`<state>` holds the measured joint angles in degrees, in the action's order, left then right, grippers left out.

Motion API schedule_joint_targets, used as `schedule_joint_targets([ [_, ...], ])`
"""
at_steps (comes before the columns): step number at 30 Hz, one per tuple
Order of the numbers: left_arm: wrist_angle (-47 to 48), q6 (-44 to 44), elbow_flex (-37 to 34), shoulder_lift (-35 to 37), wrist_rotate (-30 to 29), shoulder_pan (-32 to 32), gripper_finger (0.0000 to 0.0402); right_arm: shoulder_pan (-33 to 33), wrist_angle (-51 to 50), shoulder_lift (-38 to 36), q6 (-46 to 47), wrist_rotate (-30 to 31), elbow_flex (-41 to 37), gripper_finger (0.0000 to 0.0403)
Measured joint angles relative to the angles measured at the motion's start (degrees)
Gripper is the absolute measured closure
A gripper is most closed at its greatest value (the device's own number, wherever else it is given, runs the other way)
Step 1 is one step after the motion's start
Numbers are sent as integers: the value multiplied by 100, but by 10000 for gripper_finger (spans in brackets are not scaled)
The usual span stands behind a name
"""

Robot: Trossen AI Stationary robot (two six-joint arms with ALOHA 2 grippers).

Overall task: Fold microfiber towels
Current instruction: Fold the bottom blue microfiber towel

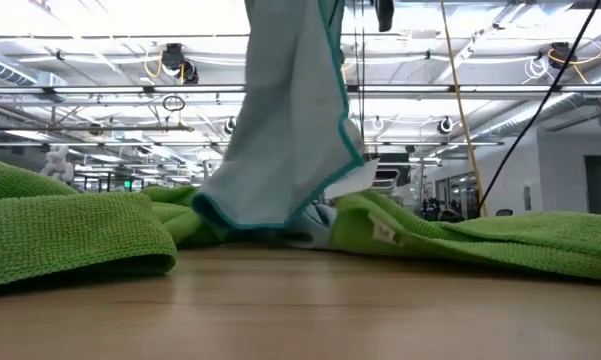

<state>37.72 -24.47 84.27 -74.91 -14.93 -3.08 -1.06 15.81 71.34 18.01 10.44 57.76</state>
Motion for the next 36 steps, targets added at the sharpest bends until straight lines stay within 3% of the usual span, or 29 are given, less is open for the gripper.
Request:
schedule_joint_targets([
  [5, -68, -591, 9, 6, 676, -262, 398, -304, -23, -212, 1505, -155, -2, 398],
  [10, -81, -566, 11, 0, 864, -668, 398, -770, -34, -239, 2291, -122, -2, 398],
  [19, -123, -289, 11, -35, 910, -1222, 398, -1769, -127, -226, 2974, 1062, 6, 399],
  [24, -483, -602, 11, -35, 1415, -1464, 398, -2116, -33, -226, 3559, 1169, 11, 399],
  [29, -1062, -782, 9, -147, 1812, -1709, 398, -2304, -99, -200, 4184, 390, 24, 399],
  [32, -859, -713, 9, -308, 1599, -1773, 398, -2309, -547, -206, 4273, -120, 24, 399],
  [36, -367, -603, -25, -746, 1222, -1733, 398, -2230, -1785, -289, 3965, -312, 23, 399],
])
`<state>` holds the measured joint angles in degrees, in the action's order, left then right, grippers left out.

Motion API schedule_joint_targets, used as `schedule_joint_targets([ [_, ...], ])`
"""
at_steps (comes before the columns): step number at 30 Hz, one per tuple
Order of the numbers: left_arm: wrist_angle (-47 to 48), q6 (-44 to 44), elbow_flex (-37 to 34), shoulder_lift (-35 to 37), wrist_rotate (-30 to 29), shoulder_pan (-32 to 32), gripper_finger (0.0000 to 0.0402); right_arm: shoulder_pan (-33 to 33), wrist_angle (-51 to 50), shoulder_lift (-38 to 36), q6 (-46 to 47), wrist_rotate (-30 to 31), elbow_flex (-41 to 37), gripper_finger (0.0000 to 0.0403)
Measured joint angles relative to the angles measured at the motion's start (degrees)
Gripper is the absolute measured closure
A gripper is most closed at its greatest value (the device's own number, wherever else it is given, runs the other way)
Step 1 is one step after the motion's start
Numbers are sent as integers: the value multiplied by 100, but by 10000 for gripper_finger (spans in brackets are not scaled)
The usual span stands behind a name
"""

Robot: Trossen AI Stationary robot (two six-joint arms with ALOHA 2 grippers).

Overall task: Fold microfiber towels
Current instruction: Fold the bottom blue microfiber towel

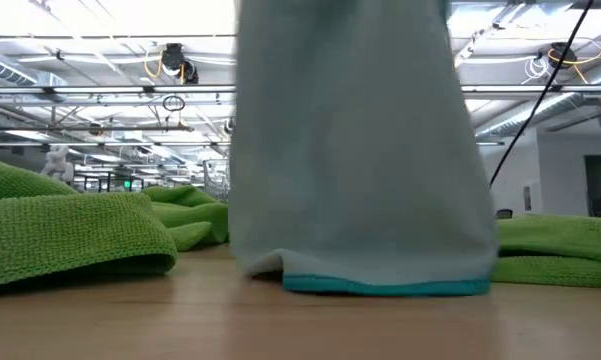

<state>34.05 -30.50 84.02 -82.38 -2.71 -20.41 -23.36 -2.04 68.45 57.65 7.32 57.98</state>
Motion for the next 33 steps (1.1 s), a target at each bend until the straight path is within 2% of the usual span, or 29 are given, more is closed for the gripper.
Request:
schedule_joint_targets([
  [4, 67, 15, -67, -545, -28, 171, 398, 252, -1097, 4, -450, -124, -14, 399],
  [8, 5, -86, -73, -952, -32, 353, 398, 658, -1741, -5, -1070, -240, -22, 399],
  [10, -9, -352, -73, -995, -18, 448, 398, 856, -1799, -49, -1311, -432, -25, 399],
  [16, -333, -1113, -73, -860, 1, 430, 398, 1226, -1709, -309, -1710, -1681, -25, 399],
  [21, -412, -1054, -73, -903, -485, 317, 381, 1253, -1720, -436, -2222, -1782, -20, 399],
  [26, -160, -1404, -88, -1018, -597, 307, 325, 1284, -1849, -436, -2928, -1788, -27, 399],
  [33, 780, -2126, -86, -945, -695, 258, 188, 1275, -1959, -433, -4508, -1456, -25, 399],
])
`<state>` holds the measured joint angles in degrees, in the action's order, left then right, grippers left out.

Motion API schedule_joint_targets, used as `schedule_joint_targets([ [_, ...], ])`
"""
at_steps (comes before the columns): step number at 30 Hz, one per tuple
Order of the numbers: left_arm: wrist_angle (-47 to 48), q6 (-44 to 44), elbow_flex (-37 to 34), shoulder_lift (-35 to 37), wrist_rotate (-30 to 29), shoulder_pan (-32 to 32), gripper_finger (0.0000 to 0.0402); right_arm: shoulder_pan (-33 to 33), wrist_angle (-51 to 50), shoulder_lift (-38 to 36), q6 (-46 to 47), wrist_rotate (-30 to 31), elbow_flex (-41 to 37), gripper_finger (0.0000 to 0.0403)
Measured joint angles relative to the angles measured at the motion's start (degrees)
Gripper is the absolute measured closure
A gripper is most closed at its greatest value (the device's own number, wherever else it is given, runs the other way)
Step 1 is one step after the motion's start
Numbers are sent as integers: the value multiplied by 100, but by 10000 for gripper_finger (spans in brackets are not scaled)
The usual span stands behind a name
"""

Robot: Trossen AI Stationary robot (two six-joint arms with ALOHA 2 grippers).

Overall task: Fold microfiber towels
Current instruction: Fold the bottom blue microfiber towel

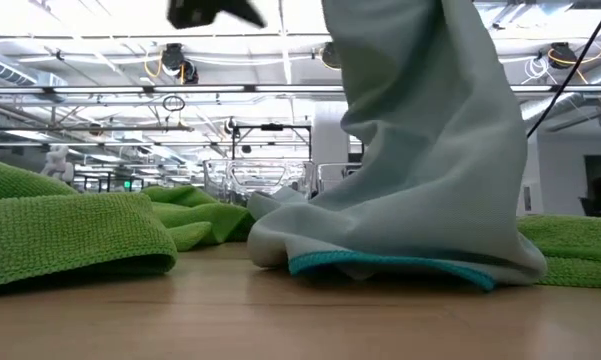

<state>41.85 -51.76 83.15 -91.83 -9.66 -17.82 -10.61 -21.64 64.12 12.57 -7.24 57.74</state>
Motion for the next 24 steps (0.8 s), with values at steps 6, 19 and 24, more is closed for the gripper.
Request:
schedule_joint_targets([
  [6, -220, -500, 4, 236, -170, 59, 135, 0, -131, 4, -767, 155, 0, 399],
  [19, -1376, -1379, 20, -582, -40, 659, 182, 0, 268, 24, -3161, 886, -140, 399],
  [24, -1286, -1834, 0, -944, 329, 834, 171, -2, 605, 24, -2991, 872, -381, 399],
])
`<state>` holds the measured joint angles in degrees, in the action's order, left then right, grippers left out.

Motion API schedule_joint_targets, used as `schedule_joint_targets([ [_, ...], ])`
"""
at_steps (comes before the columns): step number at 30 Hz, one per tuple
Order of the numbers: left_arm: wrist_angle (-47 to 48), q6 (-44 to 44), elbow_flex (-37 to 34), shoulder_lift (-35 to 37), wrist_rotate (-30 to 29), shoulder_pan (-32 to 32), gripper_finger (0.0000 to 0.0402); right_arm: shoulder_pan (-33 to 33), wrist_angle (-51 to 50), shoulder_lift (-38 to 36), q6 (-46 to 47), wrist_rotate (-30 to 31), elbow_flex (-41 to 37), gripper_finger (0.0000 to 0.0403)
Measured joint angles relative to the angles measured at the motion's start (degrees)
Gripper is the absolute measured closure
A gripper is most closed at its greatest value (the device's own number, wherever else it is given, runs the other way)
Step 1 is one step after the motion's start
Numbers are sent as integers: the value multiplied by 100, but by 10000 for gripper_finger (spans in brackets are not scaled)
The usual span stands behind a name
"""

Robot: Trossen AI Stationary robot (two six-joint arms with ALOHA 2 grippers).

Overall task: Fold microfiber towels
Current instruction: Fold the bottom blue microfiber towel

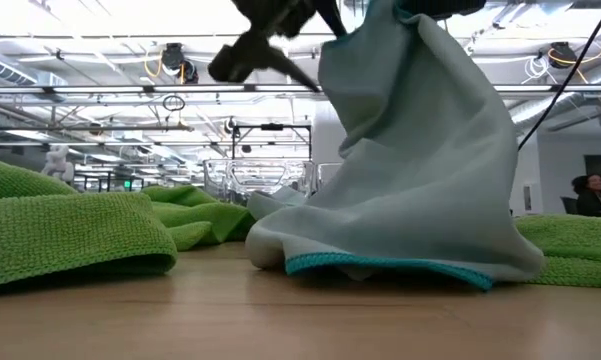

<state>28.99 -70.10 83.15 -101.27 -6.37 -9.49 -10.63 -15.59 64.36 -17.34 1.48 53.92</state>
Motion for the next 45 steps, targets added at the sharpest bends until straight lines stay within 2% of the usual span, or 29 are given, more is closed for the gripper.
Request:
schedule_joint_targets([
  [5, 202, -375, 1, -202, 32, 76, 159, 2, 149, 0, -13, 0, -32, 399],
  [8, 75, -311, -2, -282, 48, 115, 171, 2, 164, 0, -27, 0, -32, 399],
  [10, 74, -196, 0, -266, 59, 125, 194, 2, 167, -2, -27, 1, -32, 399],
  [12, 119, -100, 2, -266, 37, 130, 234, 2, 167, 0, -28, 1, -34, 399],
  [17, 428, -122, 2, -100, 35, 119, 378, 2, 167, 0, -21, 0, -34, 399],
  [25, 1253, -508, 11, 583, -442, 121, 396, 2, 117, 2, 969, 25, -36, 399],
  [30, 1421, -208, 11, 788, -364, 120, 378, 6, 138, 2, 1376, 38, -36, 399],
  [39, 1879, 209, 15, 1056, 208, 290, 282, -42, 106, 2, 1923, 20, -36, 399],
  [45, 2079, 1180, 4, 1373, 569, 384, 226, -155, 118, 4, 1991, 51, -30, 399],
])
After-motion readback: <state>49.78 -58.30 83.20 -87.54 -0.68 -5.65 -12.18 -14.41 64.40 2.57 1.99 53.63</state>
